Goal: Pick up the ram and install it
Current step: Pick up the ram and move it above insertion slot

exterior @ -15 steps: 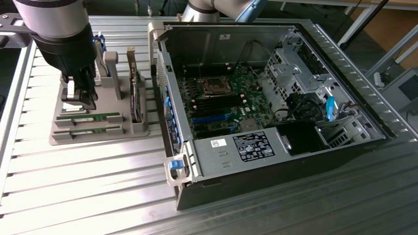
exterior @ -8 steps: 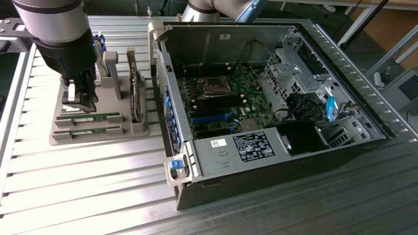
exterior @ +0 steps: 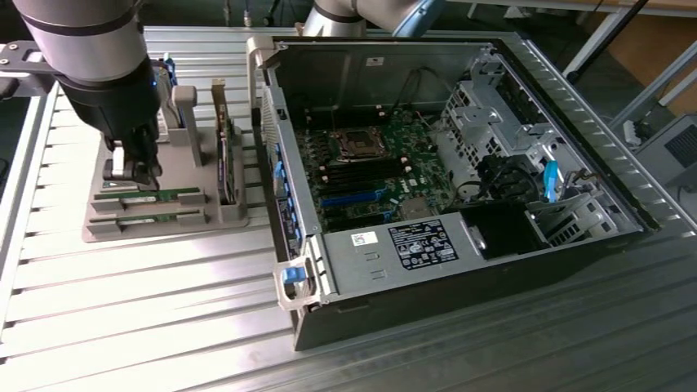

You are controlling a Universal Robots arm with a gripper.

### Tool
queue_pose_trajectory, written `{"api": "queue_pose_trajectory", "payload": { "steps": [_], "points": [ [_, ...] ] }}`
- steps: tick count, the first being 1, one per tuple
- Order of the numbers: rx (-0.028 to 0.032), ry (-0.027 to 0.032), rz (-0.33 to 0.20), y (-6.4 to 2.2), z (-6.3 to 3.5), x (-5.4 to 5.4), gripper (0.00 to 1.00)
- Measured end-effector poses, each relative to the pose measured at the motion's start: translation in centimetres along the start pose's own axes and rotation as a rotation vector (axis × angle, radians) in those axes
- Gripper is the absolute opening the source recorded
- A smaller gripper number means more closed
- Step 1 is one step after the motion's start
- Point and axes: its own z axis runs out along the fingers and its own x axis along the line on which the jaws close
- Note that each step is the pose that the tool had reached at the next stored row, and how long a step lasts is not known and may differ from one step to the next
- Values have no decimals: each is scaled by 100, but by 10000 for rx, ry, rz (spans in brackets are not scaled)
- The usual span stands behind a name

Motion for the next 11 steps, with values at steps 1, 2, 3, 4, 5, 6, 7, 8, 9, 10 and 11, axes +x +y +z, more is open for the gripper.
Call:
{"api": "queue_pose_trajectory", "payload": {
  "steps": [1,2,3,4,5,6,7,8,9,10,11],
  "points": [
    [-1,1,0,5,12,3,29],
    [1,-1,0,9,26,5,29],
    [0,0,1,14,40,8,29],
    [0,0,1,20,55,12,29],
    [1,-1,0,22,68,13,29],
    [0,0,1,24,77,14,29],
    [0,0,1,26,86,15,29],
    [0,1,0,28,94,16,29],
    [-1,0,1,30,103,17,29],
    [0,0,1,34,124,19,29],
    [1,-1,1,34,131,19,29]
  ]
}}
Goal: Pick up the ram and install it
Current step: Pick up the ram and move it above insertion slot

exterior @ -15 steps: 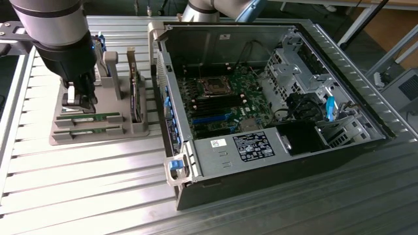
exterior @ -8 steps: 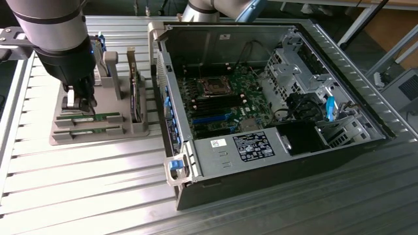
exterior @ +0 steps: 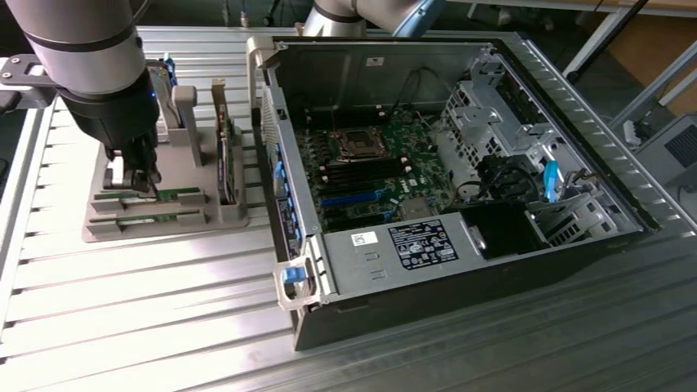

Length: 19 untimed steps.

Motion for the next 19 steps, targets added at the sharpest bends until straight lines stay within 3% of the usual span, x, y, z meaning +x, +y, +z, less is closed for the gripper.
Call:
{"api": "queue_pose_trajectory", "payload": {
  "steps": [12,19],
  "points": [
    [-1,2,0,6,176,132,29],
    [-1,1,0,3,218,162,29]
  ]
}}
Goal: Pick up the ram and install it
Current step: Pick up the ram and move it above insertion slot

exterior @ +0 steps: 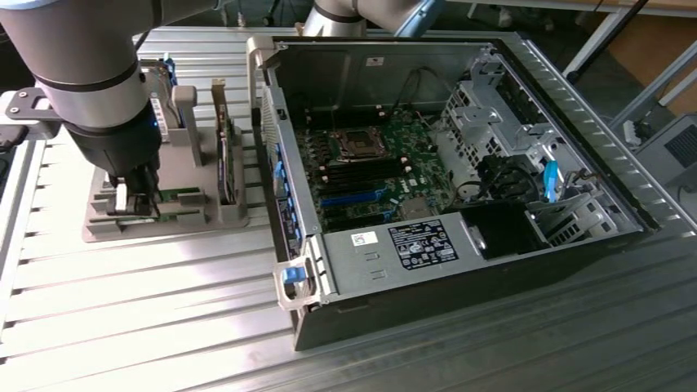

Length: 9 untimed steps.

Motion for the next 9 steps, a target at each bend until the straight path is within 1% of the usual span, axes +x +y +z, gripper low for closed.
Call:
{"api": "queue_pose_trajectory", "payload": {
  "steps": [5,7,9],
  "points": [
    [0,1,0,-1,28,12,29],
    [0,0,-22,-3,56,12,29],
    [1,4,-161,-3,90,12,29]
  ]
}}
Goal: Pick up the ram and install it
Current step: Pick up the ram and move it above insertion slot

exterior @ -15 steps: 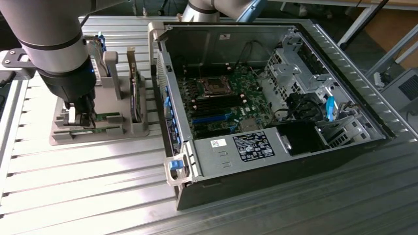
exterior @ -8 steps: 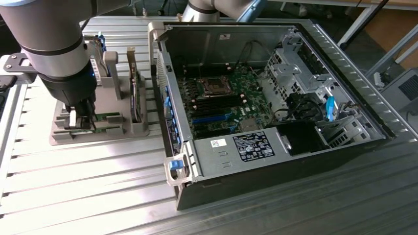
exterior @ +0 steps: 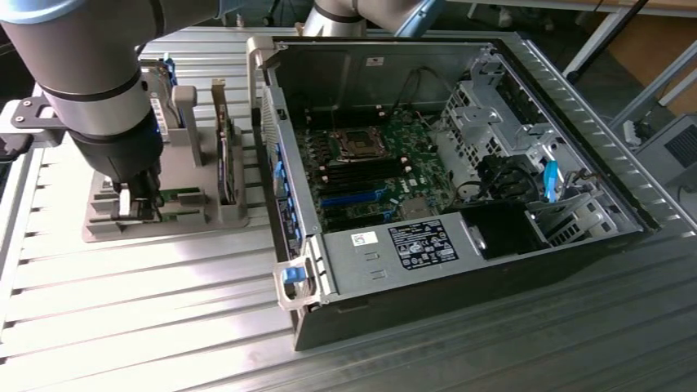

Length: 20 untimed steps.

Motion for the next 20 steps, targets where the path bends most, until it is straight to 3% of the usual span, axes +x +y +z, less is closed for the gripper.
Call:
{"api": "queue_pose_trajectory", "payload": {
  "steps": [12,13,14,15,20],
  "points": [
    [-1,1,-7,31,111,-17,29],
    [0,0,-7,31,112,-17,27],
    [-1,0,-8,31,112,-17,15],
    [-1,1,-8,31,112,-17,11],
    [-1,1,-7,31,112,-17,11]
  ]
}}
